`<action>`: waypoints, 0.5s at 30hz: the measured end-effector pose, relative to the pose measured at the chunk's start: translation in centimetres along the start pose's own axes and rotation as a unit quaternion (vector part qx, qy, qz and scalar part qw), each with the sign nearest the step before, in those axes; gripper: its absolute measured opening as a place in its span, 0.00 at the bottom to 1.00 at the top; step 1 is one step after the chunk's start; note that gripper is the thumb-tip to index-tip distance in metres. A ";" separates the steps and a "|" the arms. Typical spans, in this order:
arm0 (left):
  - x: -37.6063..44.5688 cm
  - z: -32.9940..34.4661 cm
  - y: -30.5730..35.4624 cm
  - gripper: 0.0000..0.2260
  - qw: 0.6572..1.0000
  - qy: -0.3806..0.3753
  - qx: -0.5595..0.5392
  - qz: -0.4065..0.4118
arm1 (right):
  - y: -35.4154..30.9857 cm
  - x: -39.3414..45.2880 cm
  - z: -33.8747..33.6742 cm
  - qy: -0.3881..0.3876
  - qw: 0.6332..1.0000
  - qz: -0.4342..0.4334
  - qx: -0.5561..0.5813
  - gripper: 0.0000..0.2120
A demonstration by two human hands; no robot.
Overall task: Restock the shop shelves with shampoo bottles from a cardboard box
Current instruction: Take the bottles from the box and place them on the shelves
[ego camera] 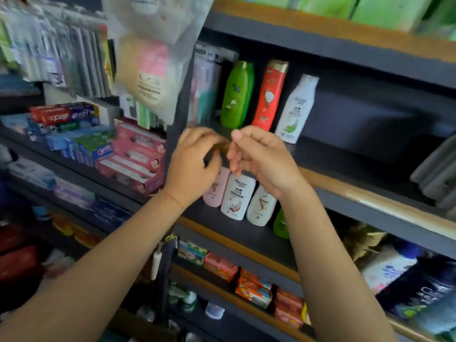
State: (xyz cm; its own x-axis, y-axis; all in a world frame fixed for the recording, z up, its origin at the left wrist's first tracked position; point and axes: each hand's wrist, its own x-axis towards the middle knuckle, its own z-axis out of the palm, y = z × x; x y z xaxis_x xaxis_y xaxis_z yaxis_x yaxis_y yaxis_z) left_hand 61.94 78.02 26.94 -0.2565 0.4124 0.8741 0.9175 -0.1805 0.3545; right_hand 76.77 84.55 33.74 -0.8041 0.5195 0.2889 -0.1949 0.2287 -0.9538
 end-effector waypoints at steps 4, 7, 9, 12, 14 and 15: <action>-12.7 -4.5 -8.0 0.07 0.973 -0.041 0.026 -0.225 | 10.0 0.7 8.3 -0.107 0.985 0.135 0.000 0.09; -26.9 -9.4 -13.9 0.08 0.869 -0.110 0.080 -0.476 | 21.6 0.3 16.3 -0.156 0.948 0.276 -0.004 0.06; -34.9 -12.8 -14.7 0.09 0.814 -0.121 0.150 -0.548 | 28.8 -1.2 20.3 -0.164 0.917 0.362 -0.008 0.05; -47.2 -18.4 -14.0 0.15 0.699 -0.116 0.295 -0.641 | 39.9 -6.5 28.3 -0.210 0.850 0.483 -0.013 0.06; -53.7 -20.8 -12.5 0.21 0.641 -0.116 0.305 -0.695 | 45.2 -10.8 32.5 -0.245 0.806 0.538 -0.025 0.05; -56.1 -21.6 -11.7 0.25 0.623 -0.116 0.277 -0.723 | 47.2 -13.0 34.1 -0.260 0.785 0.560 -0.038 0.05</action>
State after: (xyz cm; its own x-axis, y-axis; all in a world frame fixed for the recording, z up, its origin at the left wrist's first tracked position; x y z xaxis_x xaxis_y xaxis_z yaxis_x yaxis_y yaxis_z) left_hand 59.03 37.74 -19.07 -0.9439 -0.0834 -0.3194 -0.2398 0.8381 0.4900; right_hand 58.85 60.51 -17.81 -0.5713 0.0263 -0.8203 0.8172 -0.0740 -0.5715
